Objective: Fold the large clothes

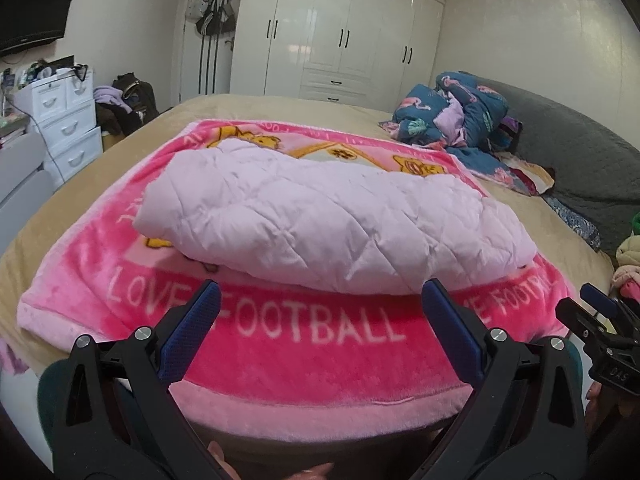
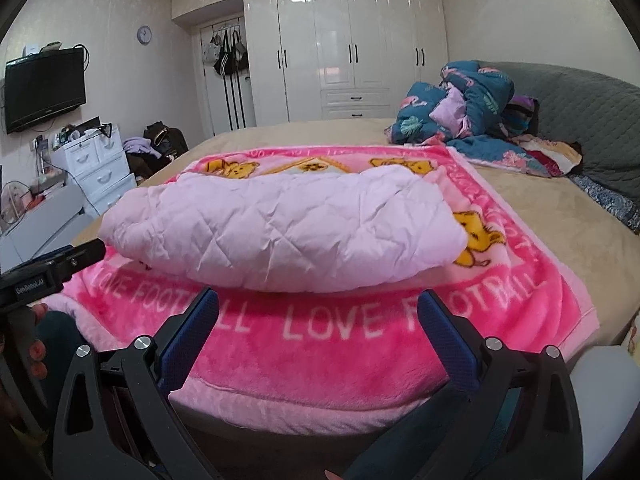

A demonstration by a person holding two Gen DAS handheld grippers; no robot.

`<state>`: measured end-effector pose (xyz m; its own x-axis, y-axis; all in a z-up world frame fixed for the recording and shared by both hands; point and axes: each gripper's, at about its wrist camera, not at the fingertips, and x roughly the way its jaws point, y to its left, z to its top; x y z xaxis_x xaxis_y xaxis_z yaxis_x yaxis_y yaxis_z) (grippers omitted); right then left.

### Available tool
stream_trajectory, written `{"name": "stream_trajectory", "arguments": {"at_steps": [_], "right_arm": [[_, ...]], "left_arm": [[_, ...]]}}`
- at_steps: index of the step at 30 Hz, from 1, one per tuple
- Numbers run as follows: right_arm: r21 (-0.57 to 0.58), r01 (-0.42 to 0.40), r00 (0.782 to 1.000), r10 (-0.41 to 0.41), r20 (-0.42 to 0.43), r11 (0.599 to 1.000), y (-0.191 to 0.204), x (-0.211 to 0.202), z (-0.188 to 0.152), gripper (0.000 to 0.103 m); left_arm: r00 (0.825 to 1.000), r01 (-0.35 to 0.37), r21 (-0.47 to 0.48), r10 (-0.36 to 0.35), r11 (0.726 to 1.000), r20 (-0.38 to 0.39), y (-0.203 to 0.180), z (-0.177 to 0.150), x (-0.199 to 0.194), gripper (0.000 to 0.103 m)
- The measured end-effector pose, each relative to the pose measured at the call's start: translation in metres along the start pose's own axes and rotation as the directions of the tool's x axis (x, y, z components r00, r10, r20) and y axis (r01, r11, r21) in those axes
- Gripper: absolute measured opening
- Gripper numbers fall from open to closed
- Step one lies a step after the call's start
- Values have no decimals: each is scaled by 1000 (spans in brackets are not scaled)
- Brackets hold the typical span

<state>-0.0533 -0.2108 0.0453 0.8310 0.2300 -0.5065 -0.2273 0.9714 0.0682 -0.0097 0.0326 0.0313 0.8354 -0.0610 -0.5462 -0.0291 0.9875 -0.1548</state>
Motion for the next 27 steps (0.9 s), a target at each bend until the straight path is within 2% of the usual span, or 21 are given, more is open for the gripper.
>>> {"name": "stream_trajectory", "arguments": {"at_steps": [10,27], "right_arm": [[-23,-28,999,27,-32,999,11,8,-3,99],[-19,-20,999,19,-35,1000,11,11,-5,99]], "left_arm": [[1000,-14,27,14,1000,-8,-5,-2,3,94],[1000,-24,29,24,999,-19,-3,-4,3,94]]}}
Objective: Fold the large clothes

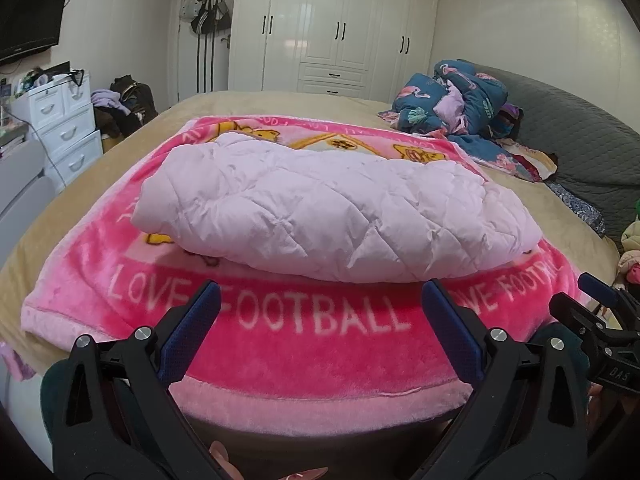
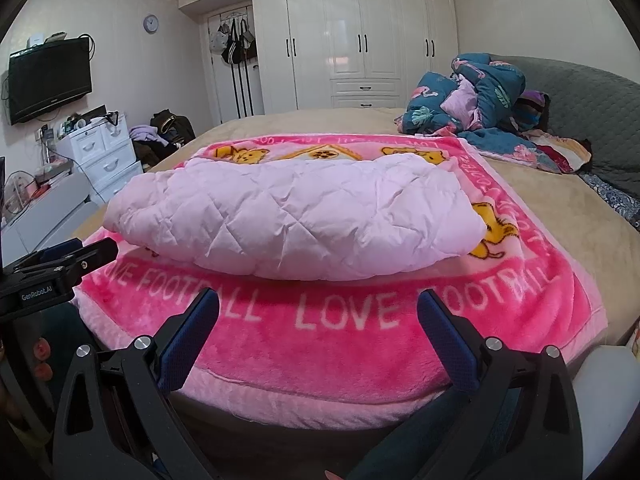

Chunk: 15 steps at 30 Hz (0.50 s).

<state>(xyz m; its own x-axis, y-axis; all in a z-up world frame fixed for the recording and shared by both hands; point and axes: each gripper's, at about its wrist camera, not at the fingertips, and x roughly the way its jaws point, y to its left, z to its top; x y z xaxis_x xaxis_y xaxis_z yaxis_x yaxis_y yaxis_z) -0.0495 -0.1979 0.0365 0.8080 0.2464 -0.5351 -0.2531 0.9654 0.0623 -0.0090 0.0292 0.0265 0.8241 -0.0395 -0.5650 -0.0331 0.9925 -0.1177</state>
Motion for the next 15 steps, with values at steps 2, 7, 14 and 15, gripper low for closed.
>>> {"name": "stream_trajectory", "arguments": {"at_steps": [2,7,14,15], "right_arm": [[-2,0,1000,0,1,1000,-1,-1,0,99],[1,-1,1000,1,4,1000,-3,-2,0,99],[0,0,1000,0,6,1000,-4,-2,1,99],[0,-1,1000,1,6,1000,-3,-3,1,99]], "left_arm": [[1000,-4,0,4,1000,-1,1,0,0,94],[1000,-9,3,9,1000,-1,0,-1,-1,94],[1000,-15,0,15,1000,0,1,-1,-2,94],[1000,-16,0,16,1000,-1,1,-2,-2,94]]}}
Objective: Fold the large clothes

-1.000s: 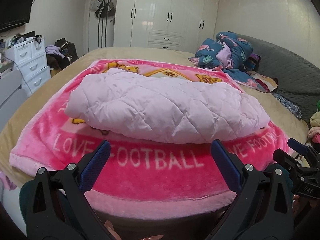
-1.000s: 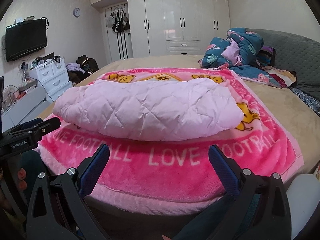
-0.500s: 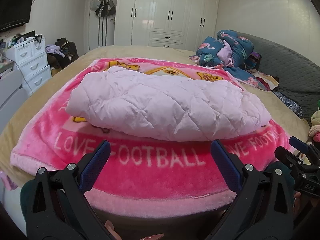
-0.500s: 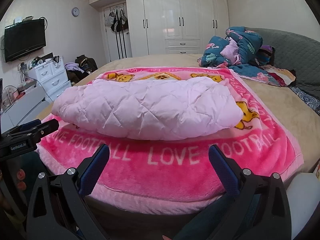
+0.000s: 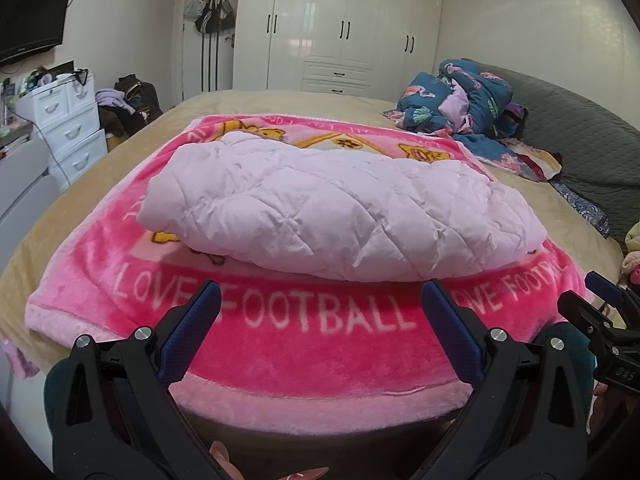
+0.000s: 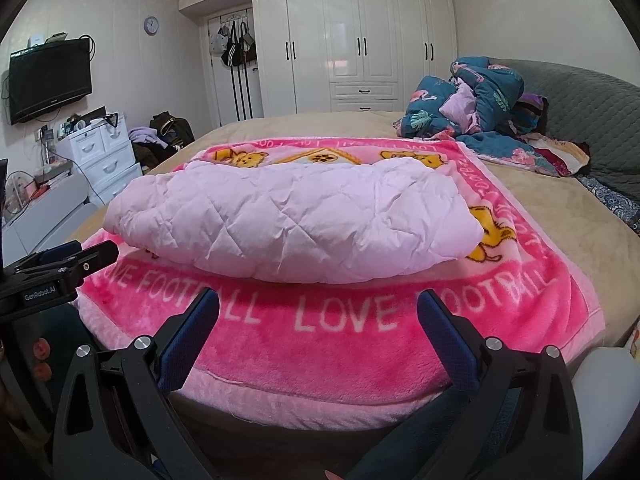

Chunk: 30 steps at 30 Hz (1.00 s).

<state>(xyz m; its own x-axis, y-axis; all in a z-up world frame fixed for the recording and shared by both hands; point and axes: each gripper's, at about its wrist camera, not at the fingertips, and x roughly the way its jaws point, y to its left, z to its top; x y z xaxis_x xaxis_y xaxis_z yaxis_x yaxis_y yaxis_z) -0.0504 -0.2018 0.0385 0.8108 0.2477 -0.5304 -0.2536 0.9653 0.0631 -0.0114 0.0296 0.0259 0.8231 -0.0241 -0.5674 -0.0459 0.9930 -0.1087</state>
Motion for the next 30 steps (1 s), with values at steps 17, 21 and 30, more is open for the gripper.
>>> {"name": "stream_trajectory", "arguments": {"at_steps": [17,21,30], "right_arm": [[1,0,1000,0,0,1000,-1,0,0,99],[0,0,1000,0,0,1000,-1,0,0,99],[0,0,1000,0,0,1000,-1,0,0,99]], "left_arm": [[1000,-9,-4,9,1000,-4,2,-1,-1,94],[1000,-10,-4,10,1000,-3,2,0,0,94],[1000,-16,-4,16,1000,-3,4,0,-2,94]]}}
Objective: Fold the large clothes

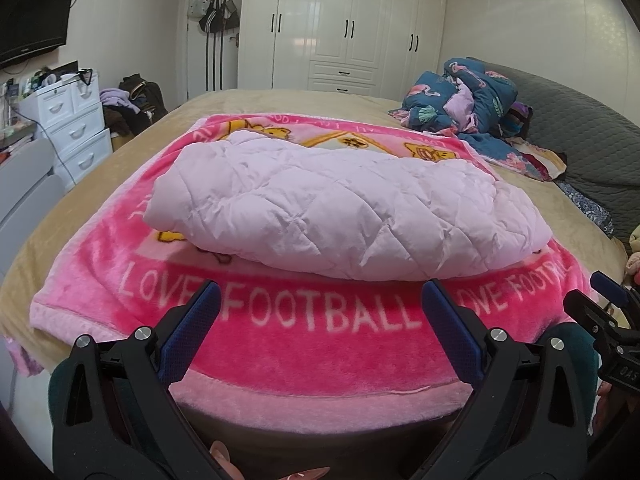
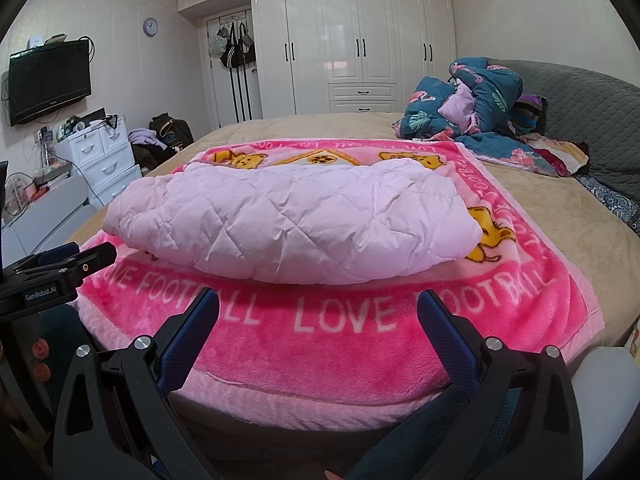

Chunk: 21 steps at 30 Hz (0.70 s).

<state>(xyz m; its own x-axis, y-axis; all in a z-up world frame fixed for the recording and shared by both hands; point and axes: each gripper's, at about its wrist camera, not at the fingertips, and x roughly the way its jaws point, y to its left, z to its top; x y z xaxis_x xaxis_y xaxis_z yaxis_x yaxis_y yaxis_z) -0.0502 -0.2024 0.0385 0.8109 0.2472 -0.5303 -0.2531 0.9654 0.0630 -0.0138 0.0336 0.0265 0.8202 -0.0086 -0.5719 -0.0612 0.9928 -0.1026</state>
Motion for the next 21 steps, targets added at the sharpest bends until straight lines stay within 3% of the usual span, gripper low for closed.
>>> {"name": "stream_trajectory", "arguments": {"at_steps": [21], "right_arm": [[-1,2,1000,-2,-2,1000,0,0,1,99]], "left_arm": [[1000,-13,8,13,1000,-1,1,0,0,94]]}}
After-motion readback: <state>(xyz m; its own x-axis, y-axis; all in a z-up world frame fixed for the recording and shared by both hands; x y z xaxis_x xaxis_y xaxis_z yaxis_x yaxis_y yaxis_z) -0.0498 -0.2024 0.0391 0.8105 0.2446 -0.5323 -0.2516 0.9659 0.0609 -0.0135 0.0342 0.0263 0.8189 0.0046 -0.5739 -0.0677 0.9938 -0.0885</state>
